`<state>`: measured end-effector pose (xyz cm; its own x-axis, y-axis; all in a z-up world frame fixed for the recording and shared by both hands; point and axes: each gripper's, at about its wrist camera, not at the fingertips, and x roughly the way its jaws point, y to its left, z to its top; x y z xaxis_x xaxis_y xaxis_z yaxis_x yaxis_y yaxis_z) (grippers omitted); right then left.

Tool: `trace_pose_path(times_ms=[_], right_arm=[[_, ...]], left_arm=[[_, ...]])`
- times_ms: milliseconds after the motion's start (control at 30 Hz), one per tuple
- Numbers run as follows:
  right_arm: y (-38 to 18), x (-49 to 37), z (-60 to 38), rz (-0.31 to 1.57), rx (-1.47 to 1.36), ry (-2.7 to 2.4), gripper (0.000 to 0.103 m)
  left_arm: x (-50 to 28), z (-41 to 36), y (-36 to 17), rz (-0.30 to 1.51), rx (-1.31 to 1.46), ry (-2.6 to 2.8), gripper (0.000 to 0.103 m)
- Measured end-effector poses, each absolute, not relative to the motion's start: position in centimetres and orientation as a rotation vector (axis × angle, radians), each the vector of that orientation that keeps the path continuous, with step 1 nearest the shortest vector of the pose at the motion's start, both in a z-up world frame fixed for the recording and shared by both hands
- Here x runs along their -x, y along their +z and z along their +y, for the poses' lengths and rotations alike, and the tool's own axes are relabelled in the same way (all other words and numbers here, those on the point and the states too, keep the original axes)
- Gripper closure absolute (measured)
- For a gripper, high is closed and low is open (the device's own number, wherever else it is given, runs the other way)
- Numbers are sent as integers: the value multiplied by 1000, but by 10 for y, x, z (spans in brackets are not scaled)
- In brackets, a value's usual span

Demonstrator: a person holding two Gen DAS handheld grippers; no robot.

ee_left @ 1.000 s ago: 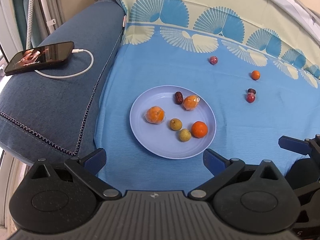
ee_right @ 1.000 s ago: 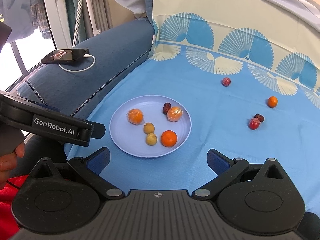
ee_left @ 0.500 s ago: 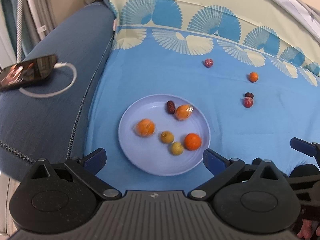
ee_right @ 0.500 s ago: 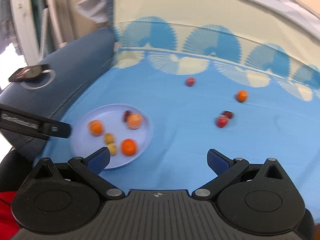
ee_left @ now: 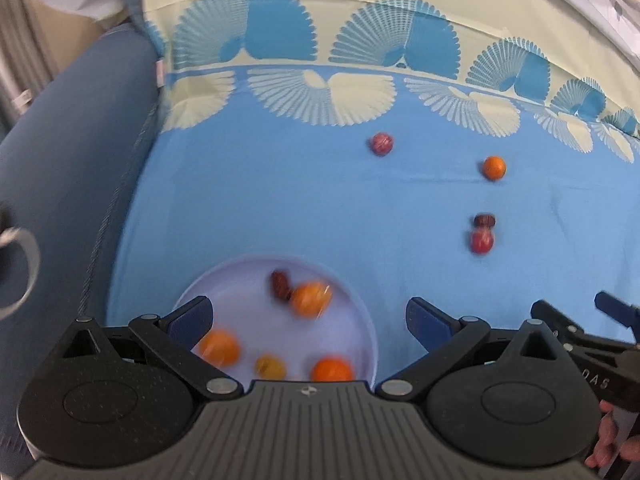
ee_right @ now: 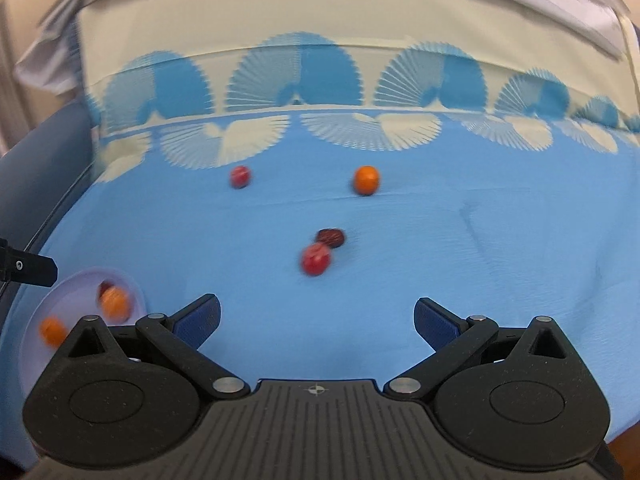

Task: Organize fruits
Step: 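Grasp a red date with the right tool while the left tool grasps a wrapped red fruit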

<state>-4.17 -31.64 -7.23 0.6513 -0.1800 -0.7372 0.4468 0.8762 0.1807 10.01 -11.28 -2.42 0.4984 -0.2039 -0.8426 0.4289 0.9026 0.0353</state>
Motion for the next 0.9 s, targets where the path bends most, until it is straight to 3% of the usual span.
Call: trace_pose_path(times_ms=[433, 633, 767, 800, 833, 867, 900], right_arm=[[-149, -86, -376, 843, -481, -499, 2], [-176, -112, -386, 926, -495, -534, 18], [-175, -113, -372, 948, -391, -557, 34], [-174, -112, -370, 945, -387, -557, 44], [-173, -112, -370, 941, -382, -556, 53], [-171, -111, -369, 936, -378, -554, 69], [-168, -111, -370, 933, -380, -554, 69]], left_arm=[[-253, -233, -101, 1009, -203, -398, 0], [-300, -272, -133, 1034, -228, -419, 0], [-316, -290, -145, 1047, -261, -403, 0], [-318, -292, -147, 1053, -269, -405, 2], [-319, -295, -147, 1045, -280, -405, 8], [-317, -296, -145, 1032, -291, -408, 32], [-317, -296, -143, 1040, -299, -437, 65]])
